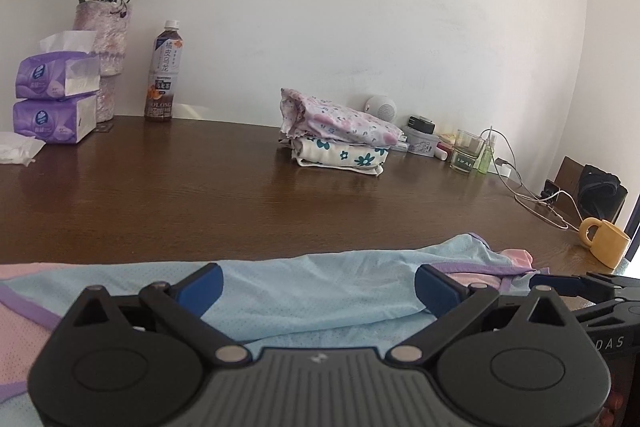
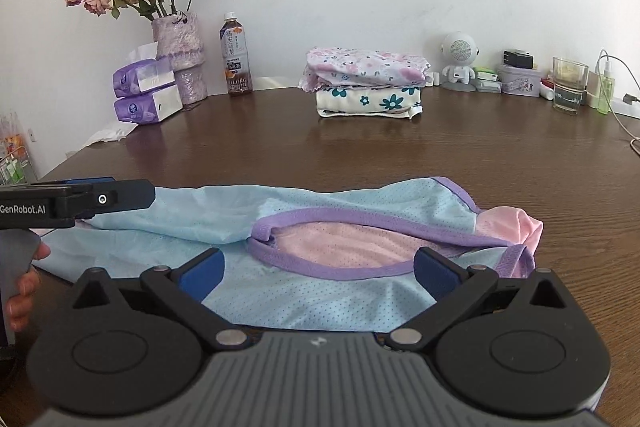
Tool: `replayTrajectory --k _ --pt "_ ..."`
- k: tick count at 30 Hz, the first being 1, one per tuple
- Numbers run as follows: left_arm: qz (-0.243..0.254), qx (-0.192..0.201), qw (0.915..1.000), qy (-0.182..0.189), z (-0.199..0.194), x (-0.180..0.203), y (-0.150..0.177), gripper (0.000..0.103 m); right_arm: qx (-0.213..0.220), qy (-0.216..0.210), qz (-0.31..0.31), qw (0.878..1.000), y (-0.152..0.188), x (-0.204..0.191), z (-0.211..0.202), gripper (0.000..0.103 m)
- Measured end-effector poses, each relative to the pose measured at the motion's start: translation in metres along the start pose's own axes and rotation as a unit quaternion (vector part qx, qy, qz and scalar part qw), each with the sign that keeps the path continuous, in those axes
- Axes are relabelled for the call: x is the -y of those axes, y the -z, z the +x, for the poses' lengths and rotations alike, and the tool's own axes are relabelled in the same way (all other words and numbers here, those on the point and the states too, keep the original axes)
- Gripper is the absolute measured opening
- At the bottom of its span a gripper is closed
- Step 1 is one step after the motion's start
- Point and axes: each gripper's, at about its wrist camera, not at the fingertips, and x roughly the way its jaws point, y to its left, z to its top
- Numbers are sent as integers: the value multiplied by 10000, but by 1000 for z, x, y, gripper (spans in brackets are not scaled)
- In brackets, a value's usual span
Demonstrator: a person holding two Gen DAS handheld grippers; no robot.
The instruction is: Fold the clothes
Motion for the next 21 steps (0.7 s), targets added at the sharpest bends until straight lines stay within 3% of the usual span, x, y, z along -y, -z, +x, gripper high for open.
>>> replayTrajectory --k 4,9,21 --pt "-7 4 10000 -50 -2 -1 1 102 114 343 190 9992 -2 -6 -4 103" --pt "-1 -19 9999 -101 -1 -1 2 102 32 -98 151 9998 0 -2 -6 103" --pt "-37 -112 9998 -129 2 -2 2 102 -220 245 255 9991 8 11 -7 103"
